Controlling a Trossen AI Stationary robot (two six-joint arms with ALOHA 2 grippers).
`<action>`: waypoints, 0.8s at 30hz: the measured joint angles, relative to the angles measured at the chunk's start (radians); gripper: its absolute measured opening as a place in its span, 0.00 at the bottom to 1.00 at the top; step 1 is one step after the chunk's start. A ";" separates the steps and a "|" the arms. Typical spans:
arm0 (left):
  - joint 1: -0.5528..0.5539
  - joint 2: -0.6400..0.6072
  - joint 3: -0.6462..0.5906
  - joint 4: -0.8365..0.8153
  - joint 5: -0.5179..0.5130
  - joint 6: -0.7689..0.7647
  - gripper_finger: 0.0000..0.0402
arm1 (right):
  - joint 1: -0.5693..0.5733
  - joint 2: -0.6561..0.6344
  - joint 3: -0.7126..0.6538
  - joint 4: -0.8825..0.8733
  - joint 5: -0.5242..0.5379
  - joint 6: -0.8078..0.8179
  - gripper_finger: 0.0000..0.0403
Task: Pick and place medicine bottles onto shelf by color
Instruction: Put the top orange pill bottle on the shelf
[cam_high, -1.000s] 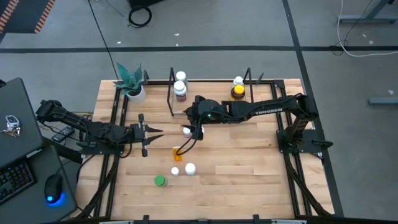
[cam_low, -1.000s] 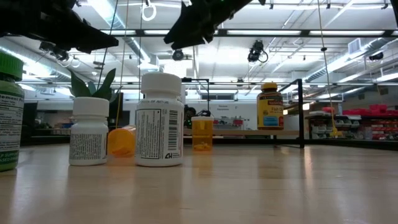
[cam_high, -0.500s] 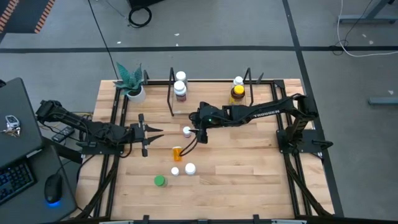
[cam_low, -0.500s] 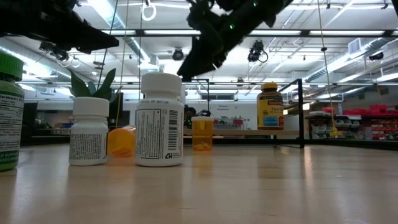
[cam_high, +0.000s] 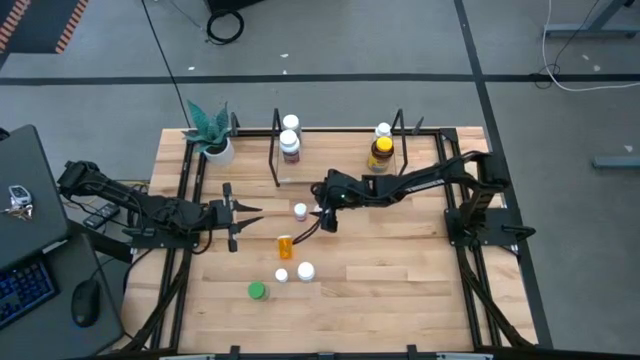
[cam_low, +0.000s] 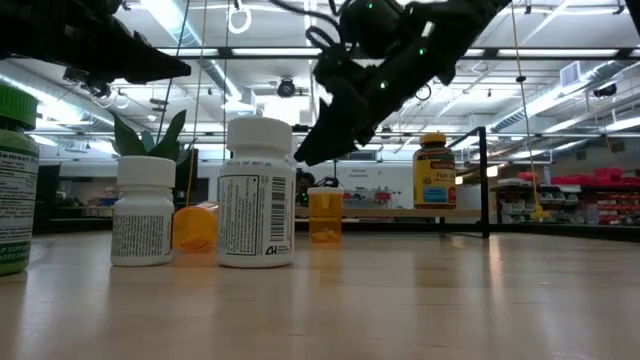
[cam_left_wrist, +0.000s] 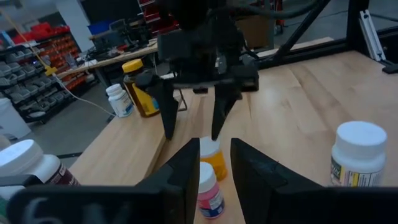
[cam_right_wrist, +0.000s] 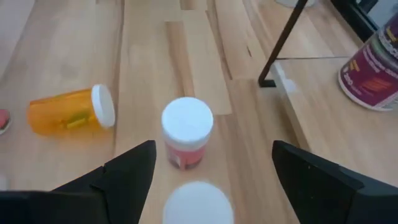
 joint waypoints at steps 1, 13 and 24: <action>0.000 0.000 0.000 0.000 0.000 0.001 0.24 | 0.000 0.008 -0.010 0.006 0.000 0.000 0.82; 0.000 0.000 0.000 -0.021 0.000 -0.025 0.21 | 0.000 0.073 -0.020 0.007 0.001 -0.001 0.81; 0.000 0.000 0.000 -0.037 0.000 -0.052 0.20 | 0.000 0.079 -0.020 -0.020 0.000 -0.002 0.71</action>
